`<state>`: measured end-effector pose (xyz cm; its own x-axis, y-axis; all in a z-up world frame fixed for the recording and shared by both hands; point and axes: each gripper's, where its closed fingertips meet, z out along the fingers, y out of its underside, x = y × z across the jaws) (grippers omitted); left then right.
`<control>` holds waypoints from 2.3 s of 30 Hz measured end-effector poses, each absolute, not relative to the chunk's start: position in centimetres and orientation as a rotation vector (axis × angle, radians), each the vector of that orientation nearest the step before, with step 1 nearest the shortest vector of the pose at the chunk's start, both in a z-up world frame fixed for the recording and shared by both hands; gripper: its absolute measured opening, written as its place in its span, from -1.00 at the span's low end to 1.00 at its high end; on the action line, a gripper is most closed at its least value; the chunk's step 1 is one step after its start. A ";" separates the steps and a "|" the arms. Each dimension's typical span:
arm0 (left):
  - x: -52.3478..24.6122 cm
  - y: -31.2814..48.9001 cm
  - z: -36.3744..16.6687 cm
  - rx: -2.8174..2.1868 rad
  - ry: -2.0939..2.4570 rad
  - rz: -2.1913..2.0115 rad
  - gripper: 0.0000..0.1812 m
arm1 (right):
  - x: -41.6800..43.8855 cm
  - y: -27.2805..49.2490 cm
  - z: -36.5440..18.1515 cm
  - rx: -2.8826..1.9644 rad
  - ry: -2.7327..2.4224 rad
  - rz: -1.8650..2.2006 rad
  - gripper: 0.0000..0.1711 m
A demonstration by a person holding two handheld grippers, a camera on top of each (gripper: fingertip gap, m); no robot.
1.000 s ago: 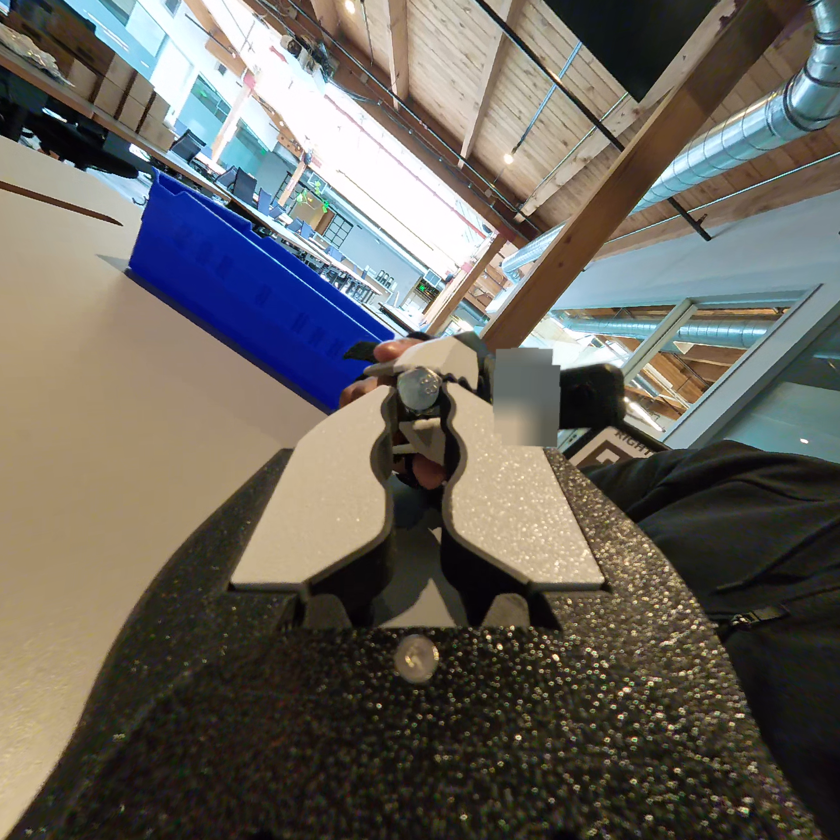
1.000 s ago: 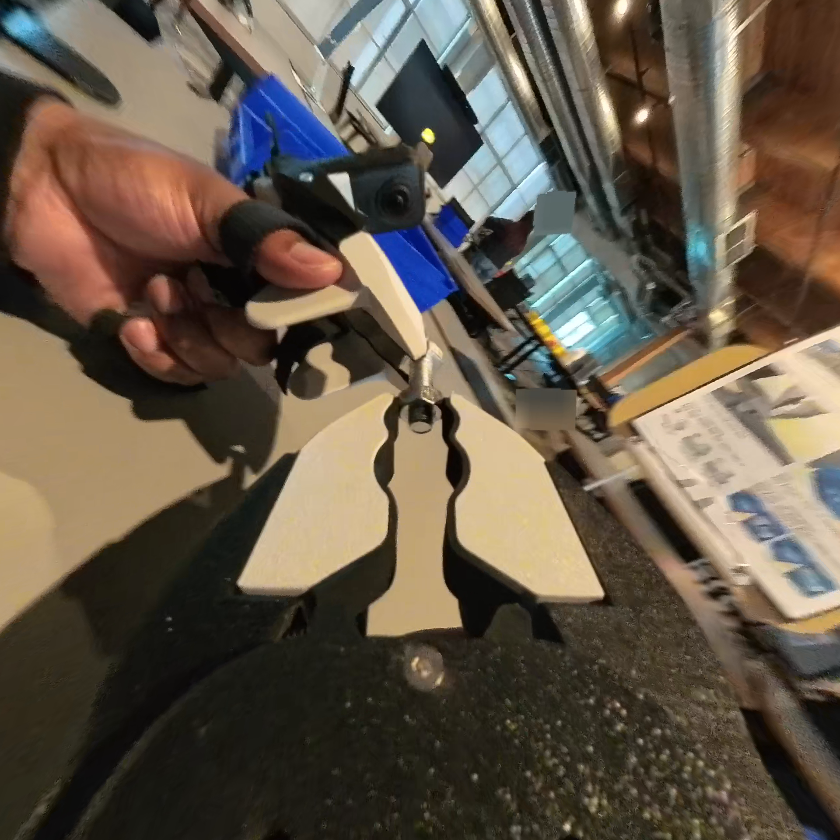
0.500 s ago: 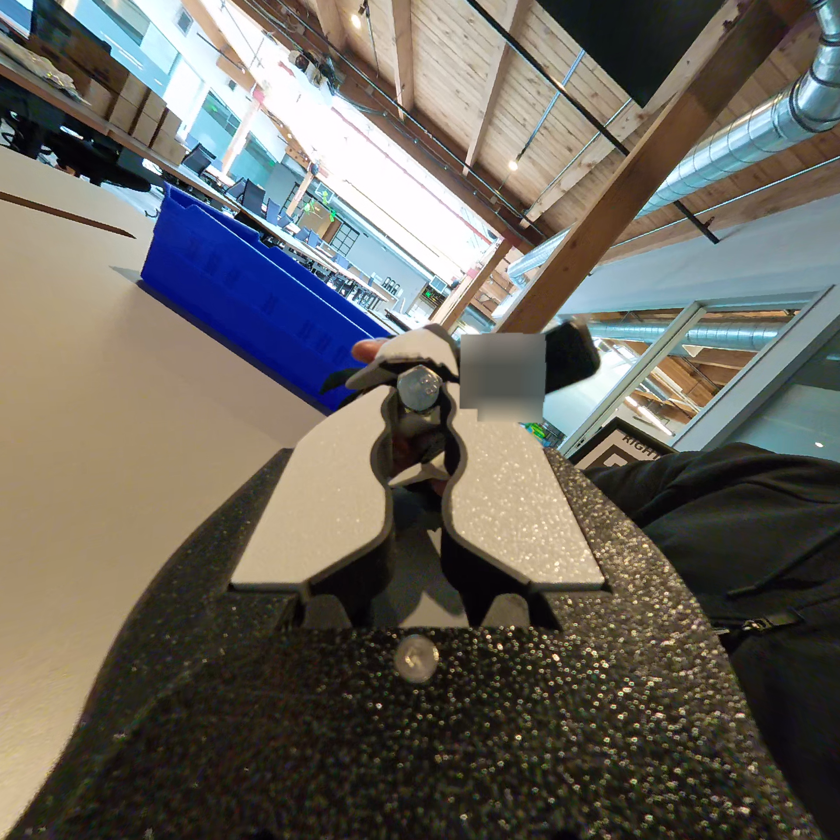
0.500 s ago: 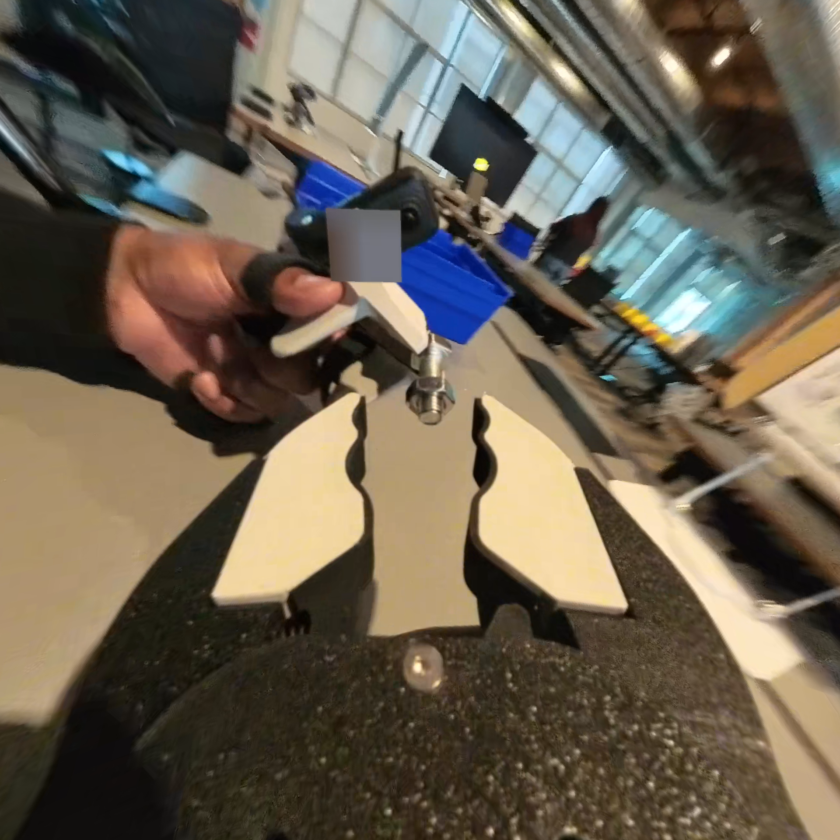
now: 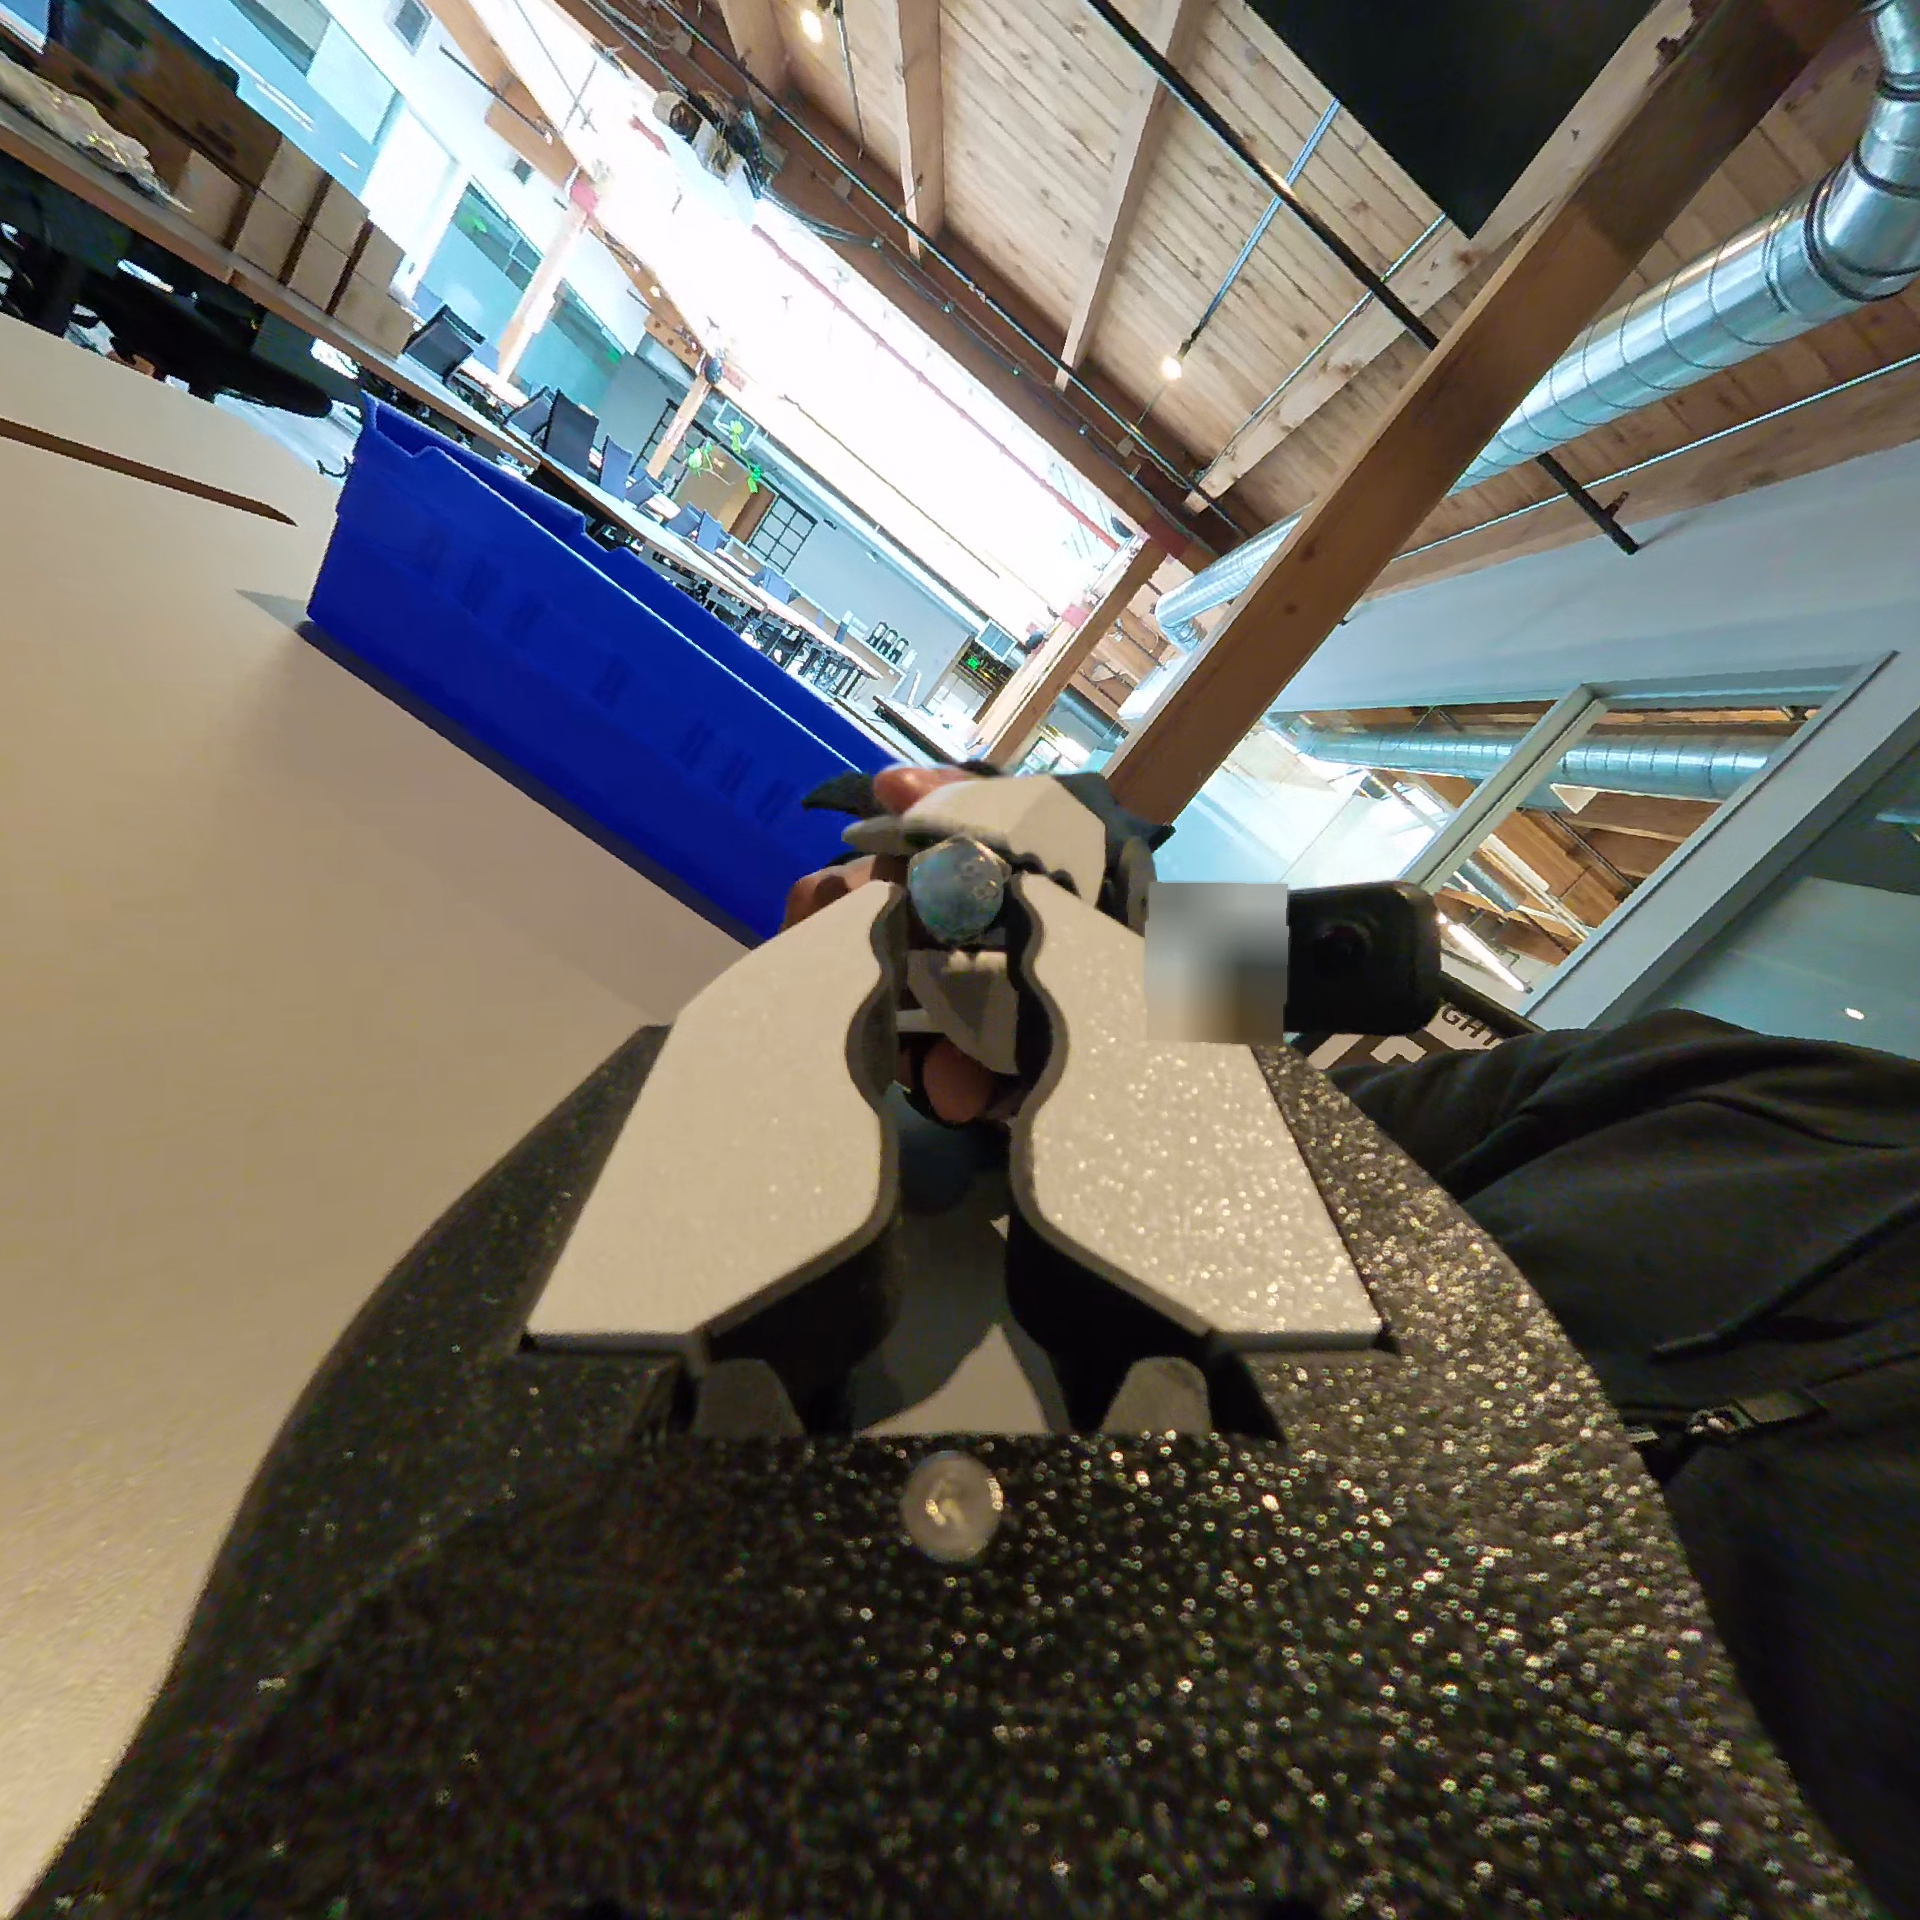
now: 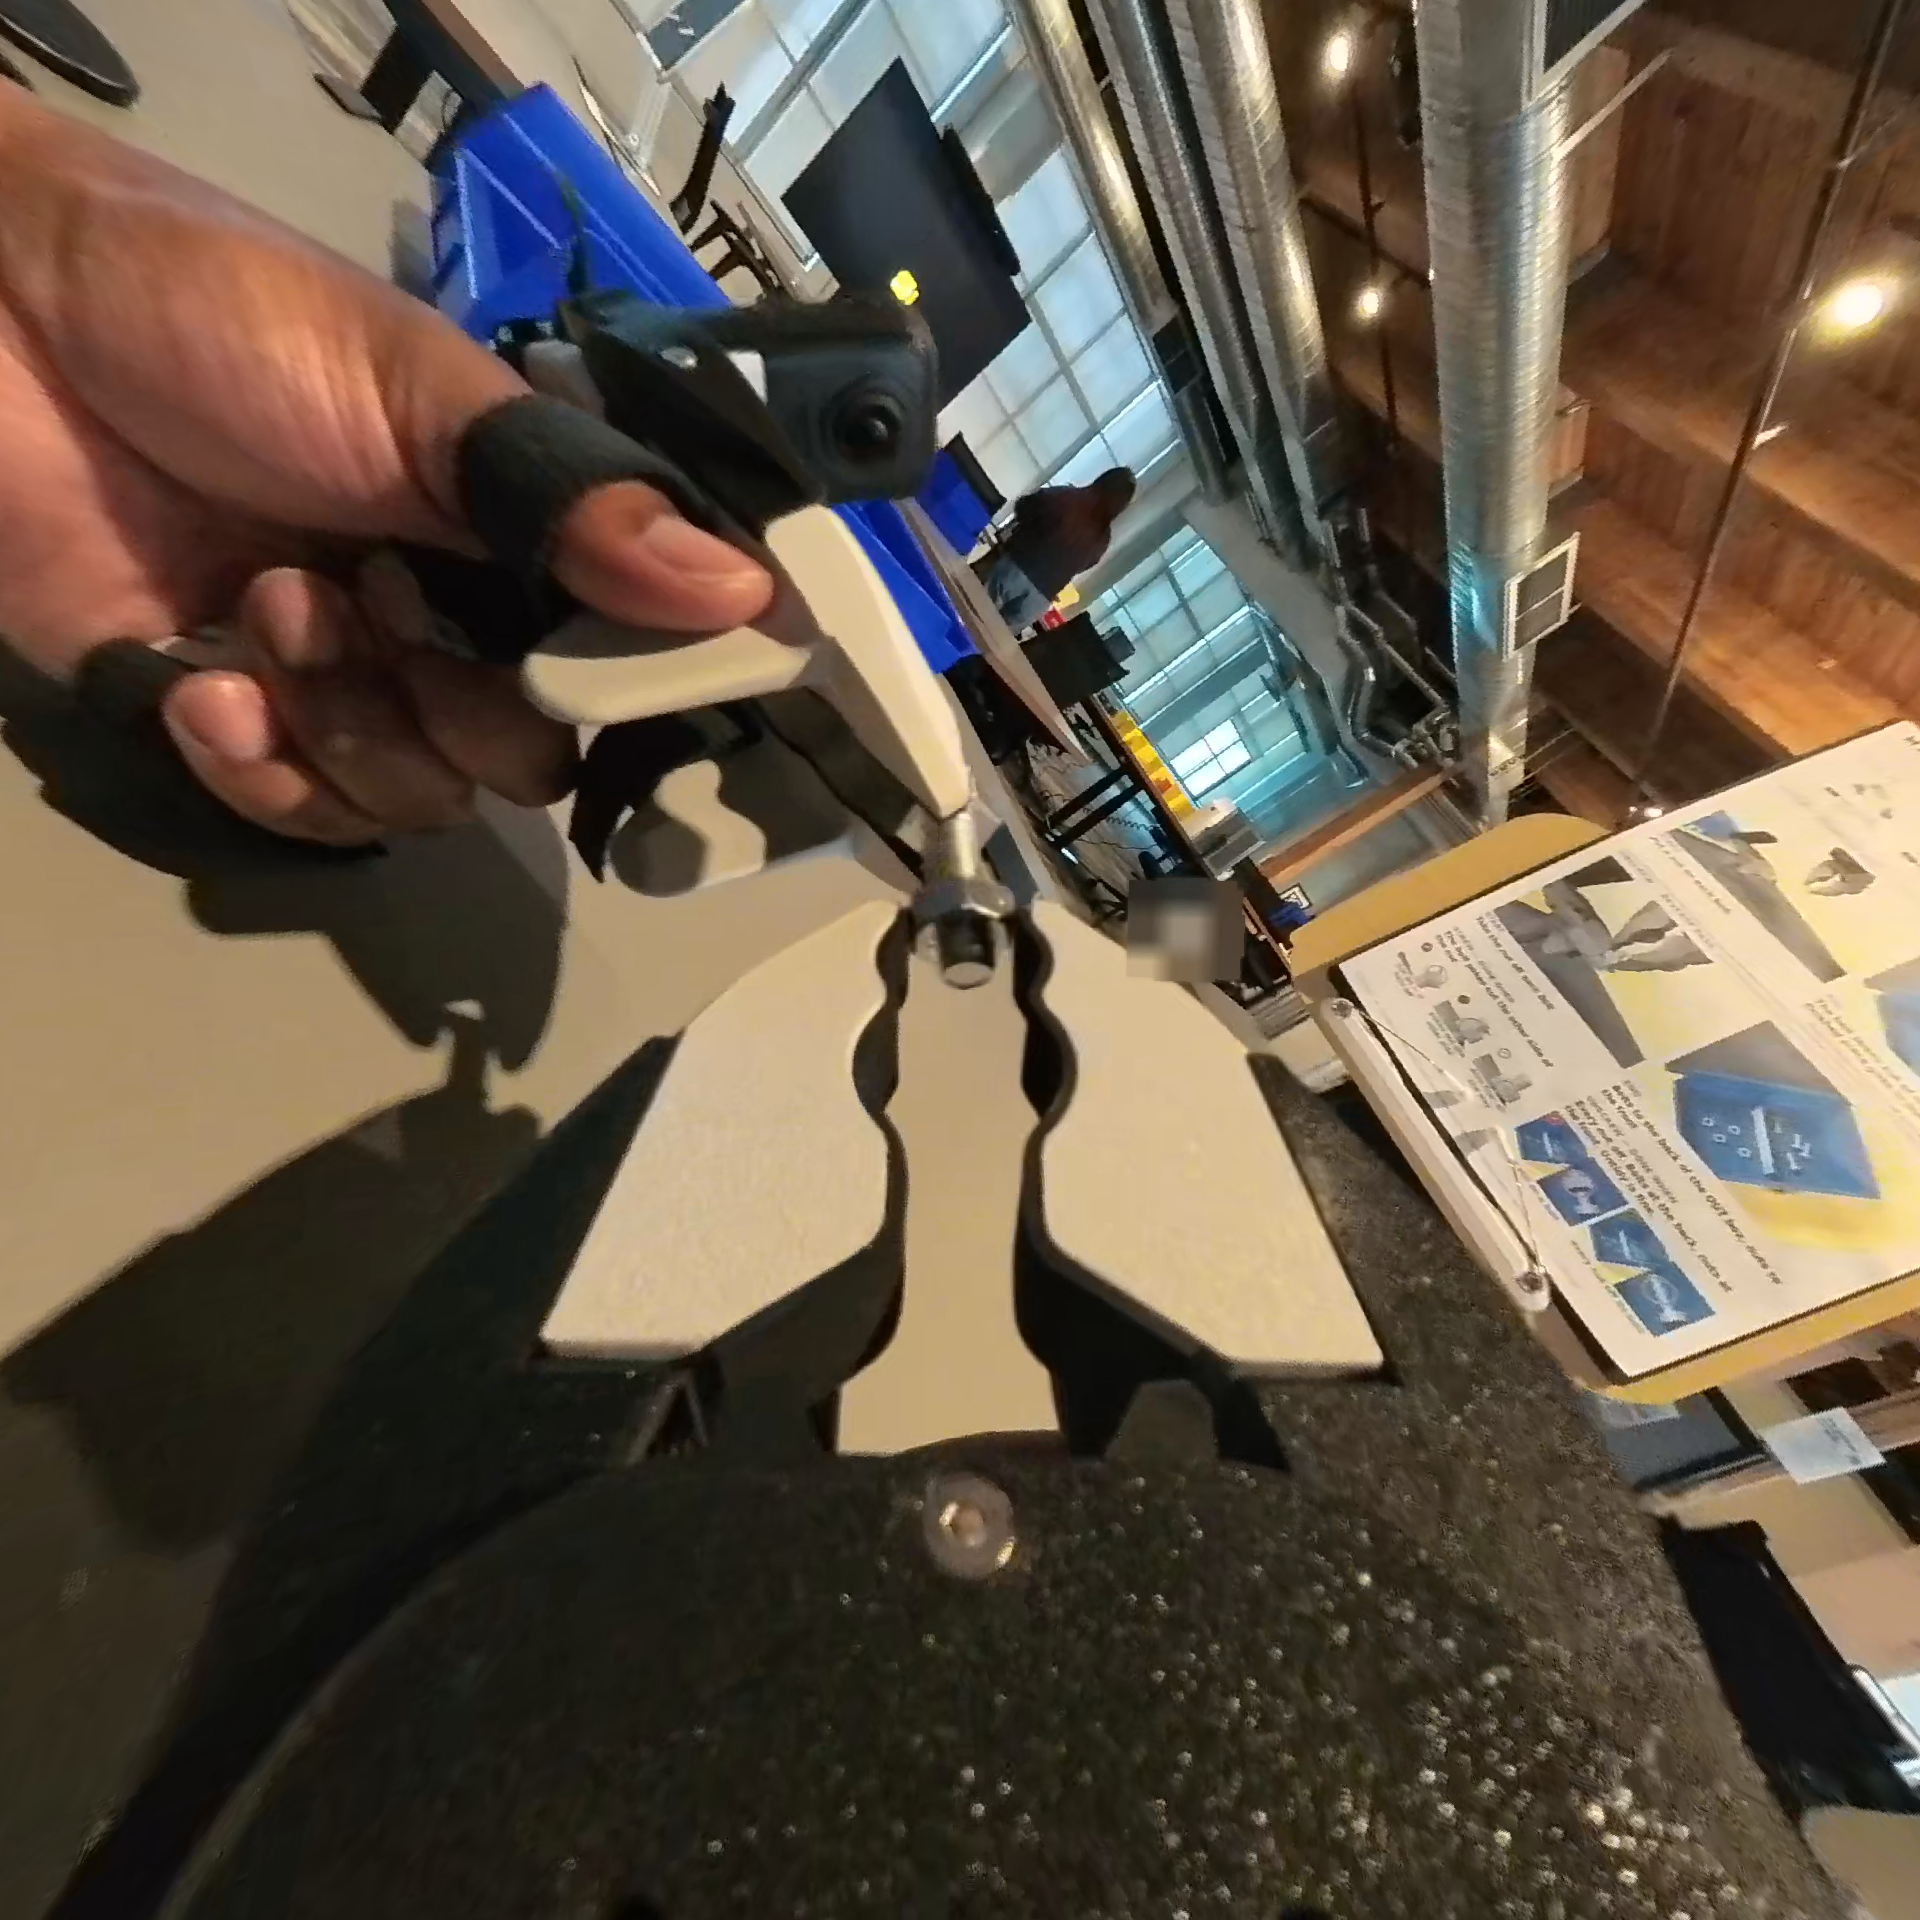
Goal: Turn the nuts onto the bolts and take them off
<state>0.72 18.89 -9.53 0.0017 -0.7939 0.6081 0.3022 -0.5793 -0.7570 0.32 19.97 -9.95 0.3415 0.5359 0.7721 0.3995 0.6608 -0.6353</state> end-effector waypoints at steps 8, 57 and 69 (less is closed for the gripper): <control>0.7 19.0 -9.9 -1.485 0.546 -1.666 -0.82 | 0.0 19.4 -10.7 -1.140 -1.262 0.645 -0.79; 0.6 19.3 -9.9 -1.492 0.522 -1.658 -0.82 | 0.0 19.7 -10.4 -0.941 -1.283 0.155 -0.53; 0.7 19.2 -10.0 -1.499 0.524 -1.679 -0.81 | 0.1 20.0 -10.4 -0.899 -1.291 -0.039 -0.79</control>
